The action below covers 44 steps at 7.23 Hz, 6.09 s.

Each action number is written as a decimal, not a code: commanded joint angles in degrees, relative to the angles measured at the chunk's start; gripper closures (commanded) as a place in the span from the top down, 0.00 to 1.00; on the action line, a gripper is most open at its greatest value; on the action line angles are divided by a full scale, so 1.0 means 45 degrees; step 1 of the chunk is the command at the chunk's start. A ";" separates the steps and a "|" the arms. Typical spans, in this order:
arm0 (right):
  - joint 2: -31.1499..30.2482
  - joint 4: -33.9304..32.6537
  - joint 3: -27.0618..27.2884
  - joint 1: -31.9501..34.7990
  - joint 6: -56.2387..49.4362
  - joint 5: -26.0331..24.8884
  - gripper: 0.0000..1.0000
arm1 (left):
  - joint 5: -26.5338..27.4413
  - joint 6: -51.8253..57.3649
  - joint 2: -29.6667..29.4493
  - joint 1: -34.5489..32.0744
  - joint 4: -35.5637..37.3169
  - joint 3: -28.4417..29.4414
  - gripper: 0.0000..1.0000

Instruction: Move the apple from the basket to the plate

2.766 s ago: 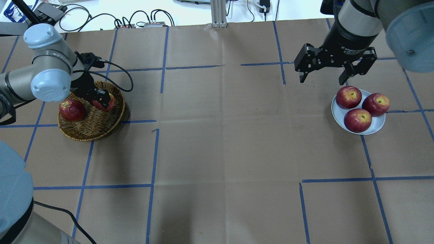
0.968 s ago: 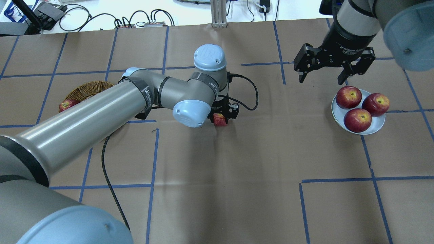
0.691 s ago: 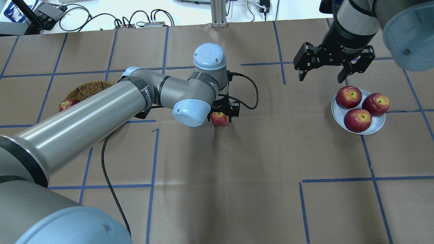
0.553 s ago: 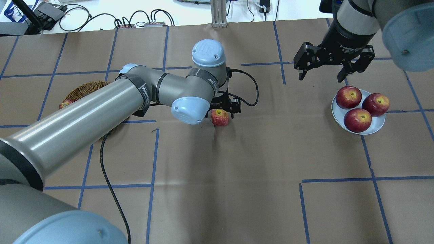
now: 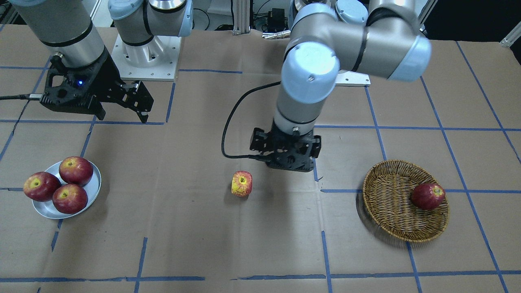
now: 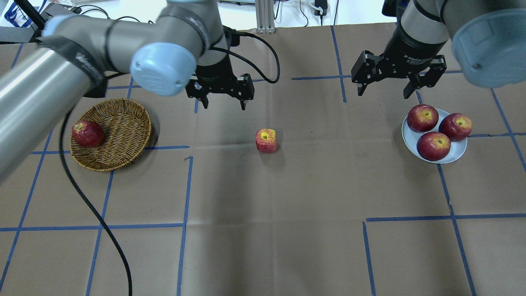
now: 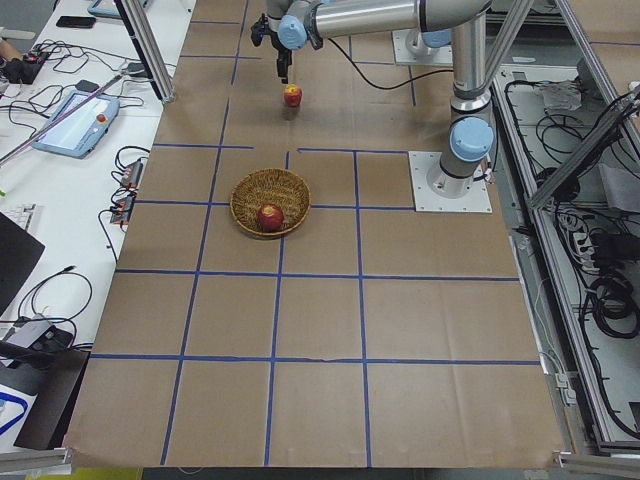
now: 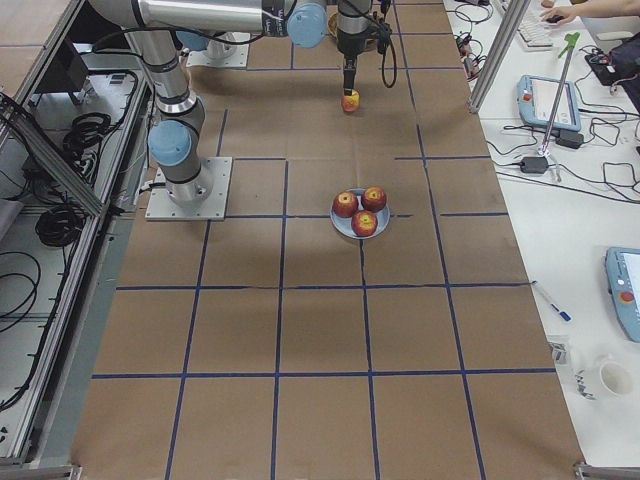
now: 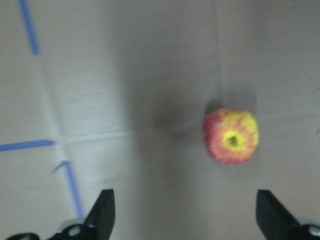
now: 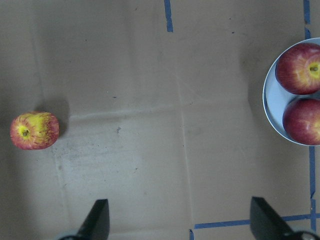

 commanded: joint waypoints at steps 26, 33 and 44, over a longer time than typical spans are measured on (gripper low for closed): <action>0.1236 -0.4698 0.2811 -0.3461 -0.5630 -0.0909 0.39 | 0.0845 0.2107 0.4078 0.2088 -0.4635 0.0102 0.99; 0.2484 -0.6476 0.4045 -0.5740 -0.8189 -0.0459 0.42 | 0.0865 0.2126 0.4040 0.2088 -0.4655 0.0299 0.99; -0.0697 0.0122 0.0685 -0.0456 -0.1361 -0.0634 1.00 | 0.0767 0.2204 0.3649 0.2108 -0.4323 0.0083 0.99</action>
